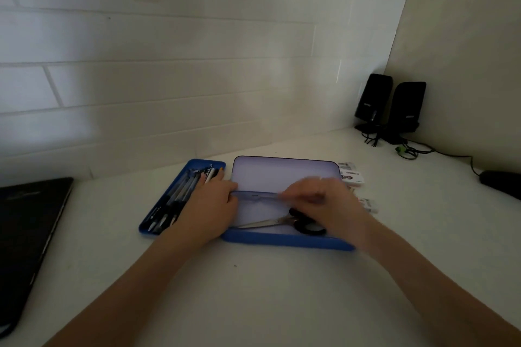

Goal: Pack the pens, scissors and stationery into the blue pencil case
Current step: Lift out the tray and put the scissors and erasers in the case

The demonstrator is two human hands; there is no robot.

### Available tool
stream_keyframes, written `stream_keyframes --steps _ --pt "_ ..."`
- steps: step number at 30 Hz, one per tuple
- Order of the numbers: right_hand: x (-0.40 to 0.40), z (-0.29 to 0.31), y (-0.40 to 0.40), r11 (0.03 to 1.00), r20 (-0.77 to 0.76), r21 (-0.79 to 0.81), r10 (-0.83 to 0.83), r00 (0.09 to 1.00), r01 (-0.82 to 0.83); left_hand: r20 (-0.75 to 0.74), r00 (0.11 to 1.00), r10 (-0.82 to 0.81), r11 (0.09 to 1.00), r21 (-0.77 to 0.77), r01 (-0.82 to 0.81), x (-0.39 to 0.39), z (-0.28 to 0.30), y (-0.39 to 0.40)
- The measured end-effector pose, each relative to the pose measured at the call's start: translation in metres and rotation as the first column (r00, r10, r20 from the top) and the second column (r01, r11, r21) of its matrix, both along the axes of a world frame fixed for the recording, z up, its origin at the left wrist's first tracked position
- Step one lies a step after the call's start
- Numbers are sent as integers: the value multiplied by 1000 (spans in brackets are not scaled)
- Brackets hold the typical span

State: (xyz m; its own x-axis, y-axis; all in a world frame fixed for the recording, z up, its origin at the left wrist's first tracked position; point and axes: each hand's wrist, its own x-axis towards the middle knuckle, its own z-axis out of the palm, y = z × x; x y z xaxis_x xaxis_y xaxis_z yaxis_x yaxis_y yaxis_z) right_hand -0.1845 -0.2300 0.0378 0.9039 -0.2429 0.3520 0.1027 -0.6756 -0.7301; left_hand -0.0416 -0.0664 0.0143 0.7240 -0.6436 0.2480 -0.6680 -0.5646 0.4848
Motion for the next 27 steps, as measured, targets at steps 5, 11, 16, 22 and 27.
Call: stream_keyframes --steps 5,11,16,22,27 --pt "-24 36 -36 964 -56 -23 -264 963 263 65 998 13 999 34 -15 -5 1 -1" --pt "-21 18 -19 858 -338 -511 -144 930 -53 52 999 5 1000 18 -6 -7 5 -1" --pt "-24 24 -31 968 -160 -188 -194 968 163 -5 999 -49 999 13 49 -7 5 -1" --pt "-44 15 -92 845 -116 -225 -517 848 485 -15 996 -85 996 37 86 -4 4 -1" --pt "-46 11 -95 882 -377 -336 -447 811 330 49 990 -130 989 84 125 0 0 2"
